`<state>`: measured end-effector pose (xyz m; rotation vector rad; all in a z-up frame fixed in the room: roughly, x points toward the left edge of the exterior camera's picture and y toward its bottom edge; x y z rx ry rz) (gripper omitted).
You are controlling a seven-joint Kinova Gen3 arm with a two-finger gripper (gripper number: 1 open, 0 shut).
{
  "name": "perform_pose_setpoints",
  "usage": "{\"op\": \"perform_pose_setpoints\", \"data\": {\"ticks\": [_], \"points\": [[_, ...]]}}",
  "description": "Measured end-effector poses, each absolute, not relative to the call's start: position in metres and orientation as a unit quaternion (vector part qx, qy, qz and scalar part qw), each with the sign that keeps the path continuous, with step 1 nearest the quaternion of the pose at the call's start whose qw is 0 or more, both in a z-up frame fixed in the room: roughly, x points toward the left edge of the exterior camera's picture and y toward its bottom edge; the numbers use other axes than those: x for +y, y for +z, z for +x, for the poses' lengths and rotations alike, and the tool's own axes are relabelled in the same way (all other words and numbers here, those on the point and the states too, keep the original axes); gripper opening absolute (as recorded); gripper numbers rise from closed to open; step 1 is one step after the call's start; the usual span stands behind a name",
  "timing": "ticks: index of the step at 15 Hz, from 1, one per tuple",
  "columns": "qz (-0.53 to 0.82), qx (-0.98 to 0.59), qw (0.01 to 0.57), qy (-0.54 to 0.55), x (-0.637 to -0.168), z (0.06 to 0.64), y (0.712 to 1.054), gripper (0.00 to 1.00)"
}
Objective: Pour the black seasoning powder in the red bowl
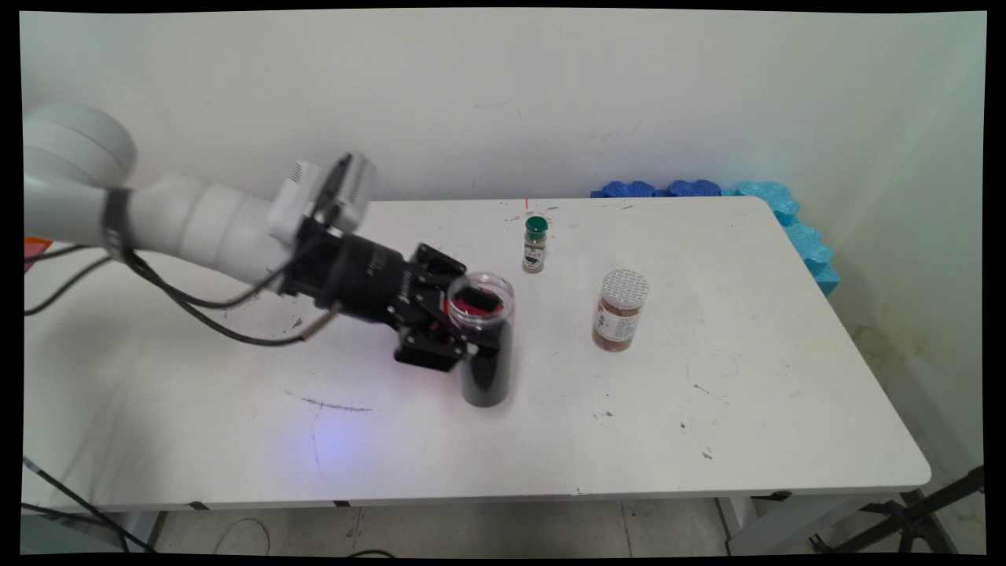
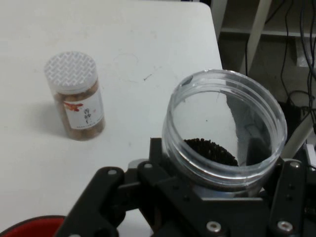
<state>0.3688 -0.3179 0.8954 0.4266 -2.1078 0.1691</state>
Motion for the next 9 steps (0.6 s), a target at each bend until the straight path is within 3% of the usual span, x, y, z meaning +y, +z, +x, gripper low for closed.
{"op": "perform_pose_setpoints", "data": {"ticks": [9], "points": [[0.168, -0.858, 0.479, 0.078, -0.303, 0.407, 0.964, 0.00]]}}
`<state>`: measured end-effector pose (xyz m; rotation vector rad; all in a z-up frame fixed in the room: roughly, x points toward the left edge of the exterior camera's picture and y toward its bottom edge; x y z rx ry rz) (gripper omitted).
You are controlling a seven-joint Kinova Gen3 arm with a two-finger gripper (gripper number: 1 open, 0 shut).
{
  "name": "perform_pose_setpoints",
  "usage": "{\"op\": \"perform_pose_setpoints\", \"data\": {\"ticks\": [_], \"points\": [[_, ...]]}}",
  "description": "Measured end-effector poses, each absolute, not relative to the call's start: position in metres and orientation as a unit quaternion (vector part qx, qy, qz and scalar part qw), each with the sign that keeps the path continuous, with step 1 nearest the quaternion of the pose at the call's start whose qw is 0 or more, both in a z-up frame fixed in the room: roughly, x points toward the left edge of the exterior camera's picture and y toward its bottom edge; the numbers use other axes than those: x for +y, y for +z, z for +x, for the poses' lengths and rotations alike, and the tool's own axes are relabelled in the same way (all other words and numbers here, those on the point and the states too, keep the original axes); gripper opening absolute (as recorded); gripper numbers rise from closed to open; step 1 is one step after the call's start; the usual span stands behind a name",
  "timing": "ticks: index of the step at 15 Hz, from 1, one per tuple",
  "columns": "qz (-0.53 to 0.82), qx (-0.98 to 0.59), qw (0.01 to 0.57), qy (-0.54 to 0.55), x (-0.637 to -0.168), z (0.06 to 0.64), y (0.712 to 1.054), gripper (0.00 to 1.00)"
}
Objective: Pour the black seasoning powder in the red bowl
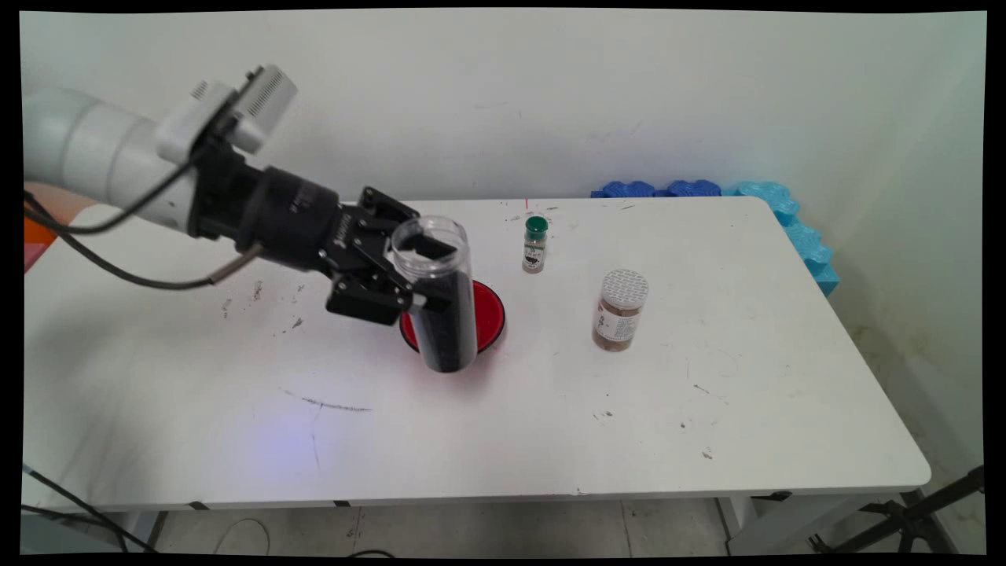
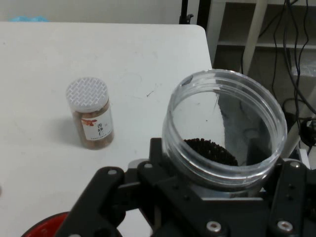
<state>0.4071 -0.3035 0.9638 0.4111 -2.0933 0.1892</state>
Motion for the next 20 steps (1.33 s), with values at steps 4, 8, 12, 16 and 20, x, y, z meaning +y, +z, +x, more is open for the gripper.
{"op": "perform_pose_setpoints", "data": {"ticks": [4, 8, 12, 16, 20], "points": [[0.174, -0.856, 0.480, 0.079, -0.303, 0.416, 0.981, 0.00], [0.176, -0.859, 0.474, 0.075, -0.303, 0.421, 0.988, 0.00], [0.175, -0.868, 0.460, 0.062, -0.306, 0.422, 0.985, 0.00], [0.191, -0.870, 0.451, 0.049, -0.316, 0.420, 0.980, 0.00], [0.230, -0.870, 0.434, 0.037, -0.333, 0.419, 0.969, 0.00]]}}
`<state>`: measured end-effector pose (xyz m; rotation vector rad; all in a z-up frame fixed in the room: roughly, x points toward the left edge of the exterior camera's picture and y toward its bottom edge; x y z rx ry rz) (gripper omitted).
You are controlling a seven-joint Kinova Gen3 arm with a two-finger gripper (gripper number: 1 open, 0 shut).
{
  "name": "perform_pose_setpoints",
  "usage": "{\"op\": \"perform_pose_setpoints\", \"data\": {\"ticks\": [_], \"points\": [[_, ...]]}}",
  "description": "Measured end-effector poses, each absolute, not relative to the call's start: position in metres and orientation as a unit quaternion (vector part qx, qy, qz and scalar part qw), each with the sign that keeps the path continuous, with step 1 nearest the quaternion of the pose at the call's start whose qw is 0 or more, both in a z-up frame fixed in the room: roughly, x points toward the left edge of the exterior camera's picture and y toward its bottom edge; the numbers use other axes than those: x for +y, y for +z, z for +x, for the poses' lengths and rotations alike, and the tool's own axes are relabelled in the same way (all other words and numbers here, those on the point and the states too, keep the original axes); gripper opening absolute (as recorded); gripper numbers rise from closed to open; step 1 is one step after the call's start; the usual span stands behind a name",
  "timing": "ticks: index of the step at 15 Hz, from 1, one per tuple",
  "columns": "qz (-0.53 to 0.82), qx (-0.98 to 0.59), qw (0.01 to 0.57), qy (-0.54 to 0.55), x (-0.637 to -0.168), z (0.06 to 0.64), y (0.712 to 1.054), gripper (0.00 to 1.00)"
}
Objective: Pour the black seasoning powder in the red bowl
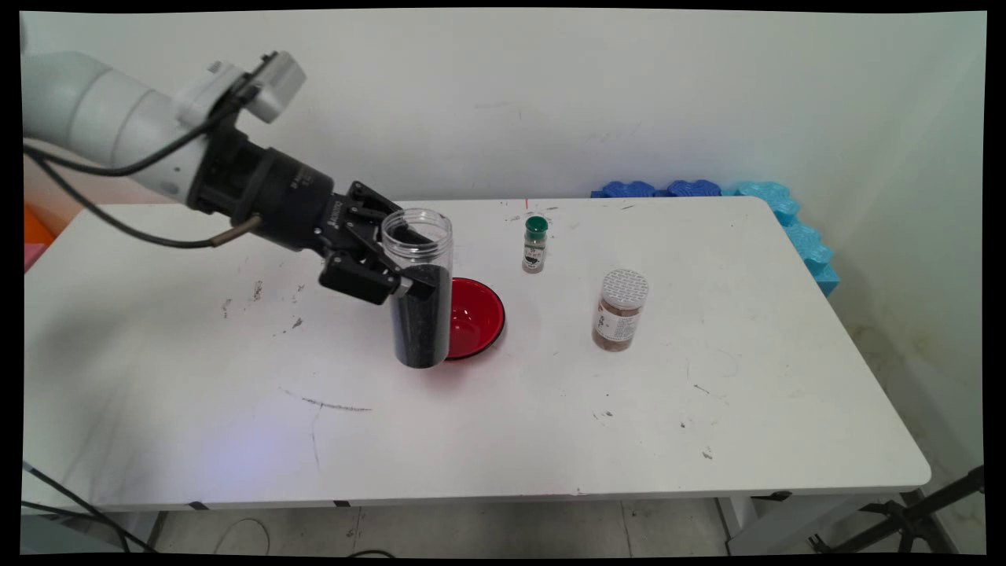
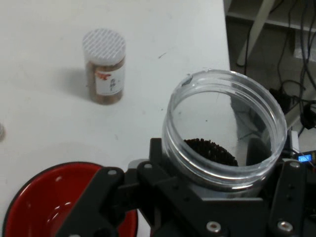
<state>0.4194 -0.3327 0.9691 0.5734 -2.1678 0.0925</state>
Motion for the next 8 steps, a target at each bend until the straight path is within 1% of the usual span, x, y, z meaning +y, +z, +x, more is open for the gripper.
{"op": "perform_pose_setpoints", "data": {"ticks": [8], "points": [[0.296, -0.869, 0.396, 0.014, -0.365, 0.415, 0.935, 0.00]]}}
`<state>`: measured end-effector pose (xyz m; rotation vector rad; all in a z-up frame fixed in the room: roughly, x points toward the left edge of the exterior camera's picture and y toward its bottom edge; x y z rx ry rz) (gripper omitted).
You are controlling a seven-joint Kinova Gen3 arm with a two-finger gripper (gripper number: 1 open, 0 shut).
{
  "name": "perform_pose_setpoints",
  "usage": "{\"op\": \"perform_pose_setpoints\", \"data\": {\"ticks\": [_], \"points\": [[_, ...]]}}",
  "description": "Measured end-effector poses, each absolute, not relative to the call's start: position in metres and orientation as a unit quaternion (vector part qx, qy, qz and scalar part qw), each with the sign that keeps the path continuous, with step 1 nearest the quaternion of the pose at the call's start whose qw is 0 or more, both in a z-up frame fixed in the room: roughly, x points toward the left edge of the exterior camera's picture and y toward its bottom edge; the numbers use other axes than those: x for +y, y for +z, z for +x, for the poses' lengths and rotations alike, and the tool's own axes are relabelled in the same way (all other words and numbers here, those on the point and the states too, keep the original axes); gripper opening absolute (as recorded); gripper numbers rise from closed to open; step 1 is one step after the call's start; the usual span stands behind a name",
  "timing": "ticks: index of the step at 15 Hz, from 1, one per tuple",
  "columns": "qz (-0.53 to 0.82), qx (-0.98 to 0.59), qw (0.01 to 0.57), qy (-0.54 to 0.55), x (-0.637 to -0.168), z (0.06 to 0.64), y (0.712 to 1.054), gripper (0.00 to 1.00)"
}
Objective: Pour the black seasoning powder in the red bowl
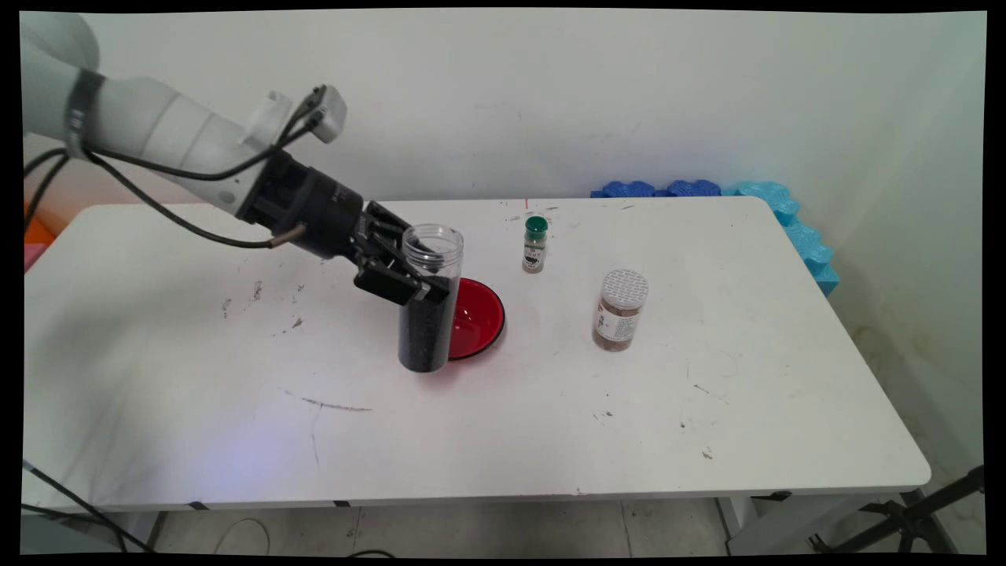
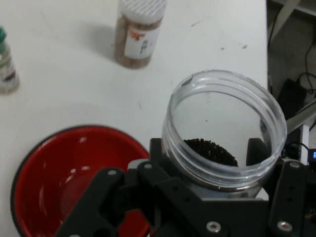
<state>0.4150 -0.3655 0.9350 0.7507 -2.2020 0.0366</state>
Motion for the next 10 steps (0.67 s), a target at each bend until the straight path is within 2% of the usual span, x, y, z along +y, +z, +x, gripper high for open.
{"op": "perform_pose_setpoints", "data": {"ticks": [10], "points": [[0.443, -0.817, 0.367, -0.046, -0.384, 0.421, 0.901, 0.00]]}}
